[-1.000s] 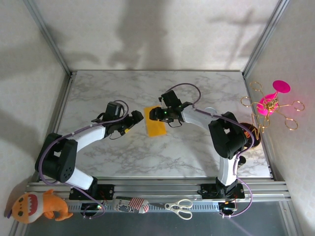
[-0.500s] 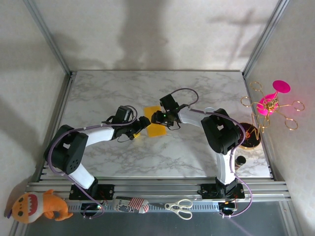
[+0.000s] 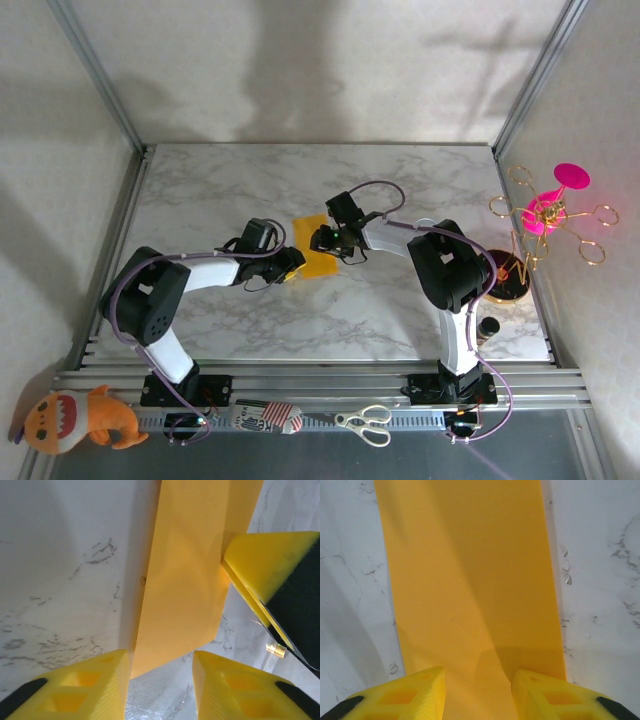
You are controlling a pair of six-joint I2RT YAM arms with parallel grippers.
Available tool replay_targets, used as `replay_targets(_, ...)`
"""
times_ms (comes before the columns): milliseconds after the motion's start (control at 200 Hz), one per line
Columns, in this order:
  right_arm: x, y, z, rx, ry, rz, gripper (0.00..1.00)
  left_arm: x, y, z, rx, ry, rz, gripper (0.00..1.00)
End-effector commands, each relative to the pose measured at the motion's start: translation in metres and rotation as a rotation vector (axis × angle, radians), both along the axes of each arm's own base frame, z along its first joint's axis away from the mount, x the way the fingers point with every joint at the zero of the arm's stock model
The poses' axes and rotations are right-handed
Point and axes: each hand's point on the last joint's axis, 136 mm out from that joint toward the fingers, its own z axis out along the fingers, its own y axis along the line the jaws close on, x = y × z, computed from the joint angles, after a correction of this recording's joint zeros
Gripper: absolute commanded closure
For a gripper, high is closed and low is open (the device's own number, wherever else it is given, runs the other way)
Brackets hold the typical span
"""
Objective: Fold a paper plane with a square sheet of paper (pick it up from the middle)
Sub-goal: Third fold the triangle at the center of the table.
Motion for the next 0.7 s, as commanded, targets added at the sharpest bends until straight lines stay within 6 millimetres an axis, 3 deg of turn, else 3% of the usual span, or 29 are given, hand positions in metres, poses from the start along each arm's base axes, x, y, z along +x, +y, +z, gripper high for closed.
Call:
replay_targets(0, -0.016, -0.017, -0.033, -0.073, 0.098, -0.022, 0.59, 0.004, -0.008, 0.002, -0.015, 0.003, -0.002, 0.66)
replay_targets(386, -0.02, -0.018, -0.038, -0.072, 0.124, -0.023, 0.62, 0.005, -0.015, -0.005, -0.005, 0.024, -0.024, 0.76)
replay_targets(696, -0.022, -0.02, -0.041, -0.069, 0.133, -0.024, 0.62, 0.005, -0.002, -0.009, 0.089, 0.017, -0.013, 0.72)
